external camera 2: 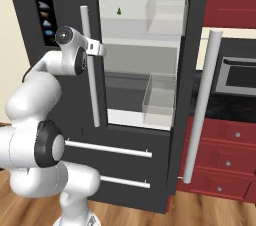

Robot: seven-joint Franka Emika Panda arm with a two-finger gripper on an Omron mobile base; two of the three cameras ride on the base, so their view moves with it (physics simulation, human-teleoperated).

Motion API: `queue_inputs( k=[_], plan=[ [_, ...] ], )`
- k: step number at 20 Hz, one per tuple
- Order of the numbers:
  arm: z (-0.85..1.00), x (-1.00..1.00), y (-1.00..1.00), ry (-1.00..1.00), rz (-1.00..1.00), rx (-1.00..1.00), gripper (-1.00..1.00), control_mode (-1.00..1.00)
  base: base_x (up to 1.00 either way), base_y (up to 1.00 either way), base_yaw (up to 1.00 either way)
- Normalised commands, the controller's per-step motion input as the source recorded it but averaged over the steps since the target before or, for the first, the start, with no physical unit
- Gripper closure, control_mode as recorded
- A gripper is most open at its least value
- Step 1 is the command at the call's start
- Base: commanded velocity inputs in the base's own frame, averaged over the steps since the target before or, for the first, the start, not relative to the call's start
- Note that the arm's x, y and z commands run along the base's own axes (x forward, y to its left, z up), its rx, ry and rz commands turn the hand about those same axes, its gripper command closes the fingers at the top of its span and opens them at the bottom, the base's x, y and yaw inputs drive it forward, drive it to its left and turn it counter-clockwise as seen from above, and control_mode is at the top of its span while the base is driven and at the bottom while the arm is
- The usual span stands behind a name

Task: There is a bowl on the dining counter. Grab a lemon wedge from the fridge and place it in the bowl. Then get the liquor bottle and glass cup from the cabinet and place them next to the bowl.

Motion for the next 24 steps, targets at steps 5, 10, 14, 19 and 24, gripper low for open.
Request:
queue_inputs(
  k=[5, 10, 14, 19, 24],
  plan=[
    [-0.29, 0.60, 0.00, 0.00, 0.00, 0.00, 1.00, -1.00, 0.00, 0.00, 0.00],
    [-0.12, 0.30, 0.09, 0.00, 0.00, 0.00, 1.00, -1.00, 0.00, 0.00, 0.00],
    [0.22, -0.42, 0.34, -0.07, 0.06, 0.00, 1.00, -1.00, 0.00, 0.00, 0.00],
    [0.52, -0.80, 0.57, -0.02, 0.08, 0.00, 1.00, -1.00, 0.00, 0.00, 0.00],
    [0.62, -0.90, 0.70, 0.00, 0.13, 0.03, 1.00, -1.00, 0.00, 0.00, 0.00]
  ],
)
